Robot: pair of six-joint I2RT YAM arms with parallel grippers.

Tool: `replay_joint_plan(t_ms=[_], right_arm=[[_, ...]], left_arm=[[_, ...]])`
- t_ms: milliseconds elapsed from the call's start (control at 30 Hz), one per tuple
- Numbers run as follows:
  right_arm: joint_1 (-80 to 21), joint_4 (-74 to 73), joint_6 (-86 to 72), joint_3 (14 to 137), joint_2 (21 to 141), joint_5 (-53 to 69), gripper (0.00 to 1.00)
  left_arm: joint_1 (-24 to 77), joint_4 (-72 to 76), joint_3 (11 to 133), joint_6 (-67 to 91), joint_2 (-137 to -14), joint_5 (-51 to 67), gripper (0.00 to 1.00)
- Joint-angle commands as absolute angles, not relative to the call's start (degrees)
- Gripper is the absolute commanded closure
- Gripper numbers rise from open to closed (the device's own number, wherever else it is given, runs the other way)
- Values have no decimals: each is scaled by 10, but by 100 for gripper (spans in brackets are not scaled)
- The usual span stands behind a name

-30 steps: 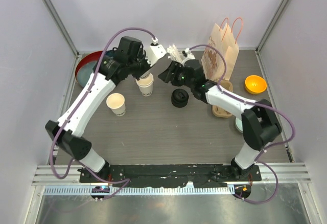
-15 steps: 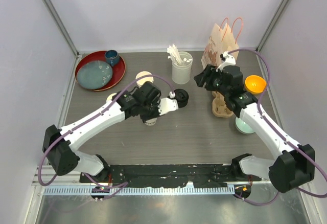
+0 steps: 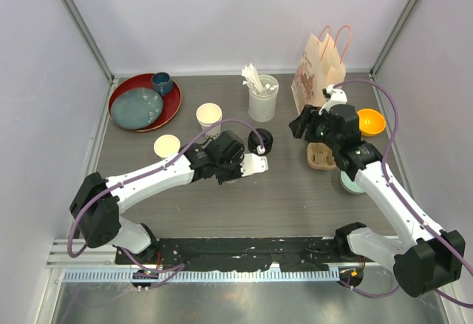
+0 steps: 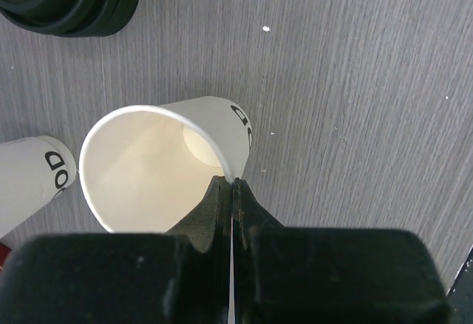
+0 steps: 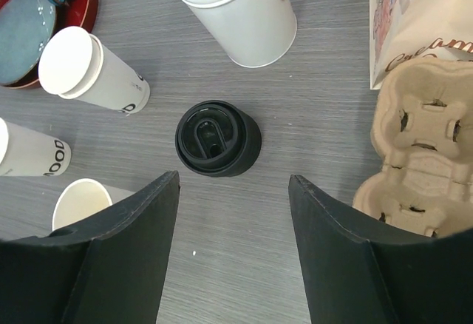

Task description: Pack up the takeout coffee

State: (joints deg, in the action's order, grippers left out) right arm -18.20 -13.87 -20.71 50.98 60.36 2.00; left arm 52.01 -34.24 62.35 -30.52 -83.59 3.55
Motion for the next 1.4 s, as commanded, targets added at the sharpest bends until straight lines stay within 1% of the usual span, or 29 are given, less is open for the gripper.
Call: replay_joint_plan(t_ms=[0,33,100,133,233,267,333,367,433,500,533,567,633,667,700,733,800,833,867,900,967,1100,1267,1367], right_arm=[[-178,-145,-182,514,594,14,33],[-178,-147,-178,515,594,18,32],[-178,-149,-169,518,596,28,30],[-179,-148,-148,519,596,54,29],[-178,-139,-90,524,593,106,27],[-178,-136,-71,526,594,150,26],[-178,-127,-28,527,596,196,26],[-179,-120,21,525,598,238,25],[-179,-105,74,519,606,282,25],[-179,-101,161,515,615,336,26],[-180,-103,188,516,629,351,26],[-180,-105,241,519,637,360,27],[-181,-131,312,533,672,399,27],[-181,-150,367,540,686,419,28],[-180,-210,478,566,706,447,29],[-180,-250,547,583,722,457,30],[-181,-357,670,645,781,457,39],[-181,-379,683,668,801,436,42],[-180,-397,694,690,842,429,51],[-181,-434,709,732,861,422,52],[-182,-478,755,765,900,418,51],[-187,-518,810,825,973,402,49],[-210,-546,834,856,1024,348,49],[-226,-534,838,856,1042,338,49]], left_arm=[[521,-314,627,-324,-835,49,98],[521,-321,627,-328,-834,49,85],[522,-333,633,-331,-831,56,63],[522,-345,636,-333,-827,59,47],[522,-371,658,-336,-803,76,35],[521,-374,671,-328,-795,75,32],[519,-396,690,-317,-777,82,28],[509,-408,714,-309,-774,88,28],[488,-436,739,-277,-768,111,25],[425,-453,770,-236,-766,145,25],[398,-467,779,-222,-767,183,25],[346,-475,792,-211,-770,194,25],[305,-496,804,-189,-771,193,25],[269,-501,805,-186,-769,193,25],[252,-505,804,-185,-766,196,25],[232,-509,798,-179,-762,206,24],[178,-507,788,-175,-752,212,24],[162,-504,777,-171,-749,212,24],[130,-503,772,-171,-747,213,24],[117,-502,766,-171,-744,214,24],[79,-504,757,-170,-745,221,24],[38,-508,754,-171,-755,217,24],[8,-505,752,-171,-764,215,24],[3,-504,745,-169,-769,213,24]])
